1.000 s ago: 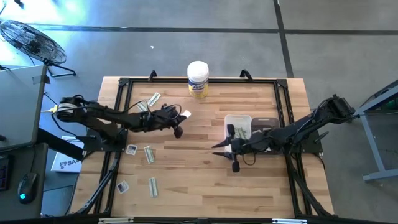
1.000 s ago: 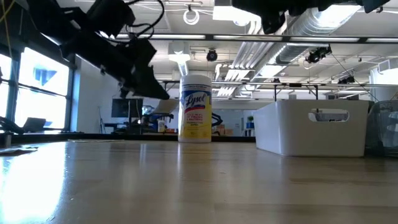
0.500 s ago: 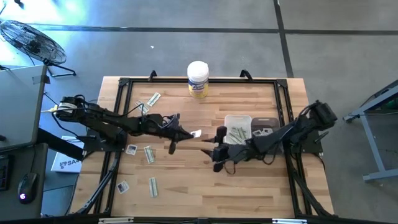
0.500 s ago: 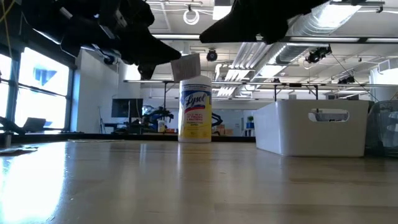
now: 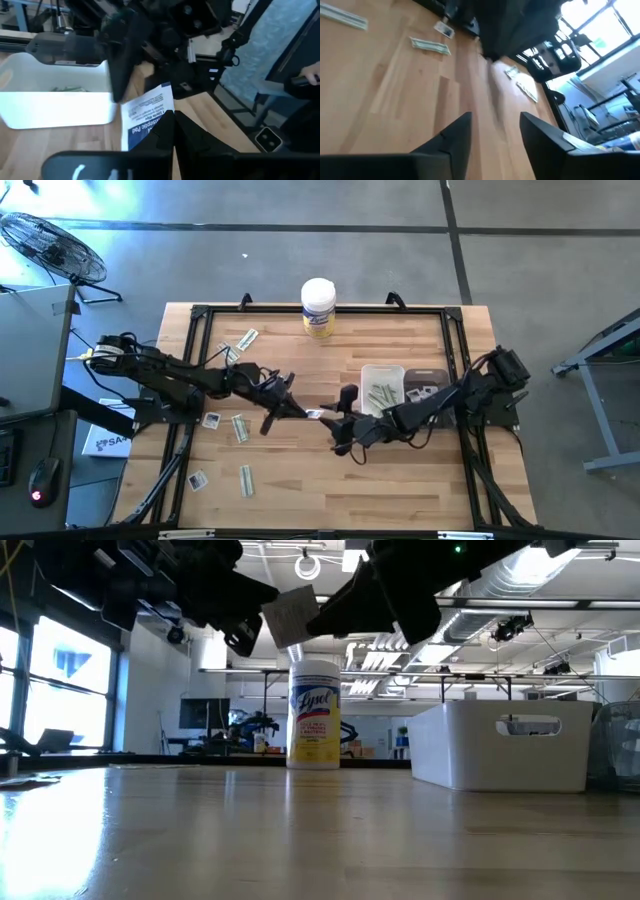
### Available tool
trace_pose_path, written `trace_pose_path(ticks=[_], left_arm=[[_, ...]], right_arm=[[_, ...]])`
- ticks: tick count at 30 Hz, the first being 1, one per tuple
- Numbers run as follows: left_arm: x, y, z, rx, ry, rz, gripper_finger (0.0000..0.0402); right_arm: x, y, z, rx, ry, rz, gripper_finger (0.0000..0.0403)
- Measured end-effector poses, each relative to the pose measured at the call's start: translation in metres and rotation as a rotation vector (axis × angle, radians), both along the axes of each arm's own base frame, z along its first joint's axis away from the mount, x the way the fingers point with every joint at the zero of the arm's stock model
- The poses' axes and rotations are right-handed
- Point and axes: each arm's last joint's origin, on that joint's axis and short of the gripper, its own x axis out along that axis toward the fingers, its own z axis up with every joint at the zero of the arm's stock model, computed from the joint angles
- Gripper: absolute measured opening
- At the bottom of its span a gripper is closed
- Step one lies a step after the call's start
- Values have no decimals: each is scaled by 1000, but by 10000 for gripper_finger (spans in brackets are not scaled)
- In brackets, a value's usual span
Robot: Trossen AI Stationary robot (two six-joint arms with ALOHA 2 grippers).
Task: Pick & Place First Aid Supplies
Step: Put the blue alcohol pad into the black bin
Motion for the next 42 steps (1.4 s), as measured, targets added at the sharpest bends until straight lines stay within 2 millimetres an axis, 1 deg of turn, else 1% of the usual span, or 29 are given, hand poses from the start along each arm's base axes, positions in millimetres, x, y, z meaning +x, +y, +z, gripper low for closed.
trace_pose_path(ticks=[2, 7, 11, 15, 20, 23, 25, 29, 33, 37, 40, 42], left_arm=[[0, 0, 0, 5, -1, 8, 0], [0, 1, 1, 7, -16, 23, 0], [1, 0, 5, -6, -56, 8, 0], [1, 0, 5, -8, -54, 9, 0], [1, 0, 4, -7, -49, 17, 3], [1, 0, 4, -8, -44, 12, 15], [1, 0, 4, -8, -44, 10, 31], [1, 0, 4, -18, -41, 2, 75], [-2, -2, 7, -32, -42, -60, 115], [-9, -2, 15, -48, -28, -76, 137], [-17, 1, 21, -27, -1, -2, 140], [-22, 3, 25, 2, 9, 71, 140]], right_arm=[[0, 1, 1, 7, -15, 5, 144], [3, 2, 4, 70, -47, 80, 93], [4, 0, 4, 106, -56, 74, 49], [4, 0, 4, 131, -64, 65, 7], [4, -1, 4, 127, -64, 40, 7], [3, -1, 2, 119, -45, 35, 3], [2, -2, 0, 115, -33, 11, 4], [0, -3, -1, 96, -20, -32, 2], [-5, -2, 2, 99, -9, -70, 1], [-21, -3, 16, 128, 15, -130, 1], [-43, -6, 33, 194, 37, -187, 1], [-62, -10, 44, 245, 66, -230, 1]])
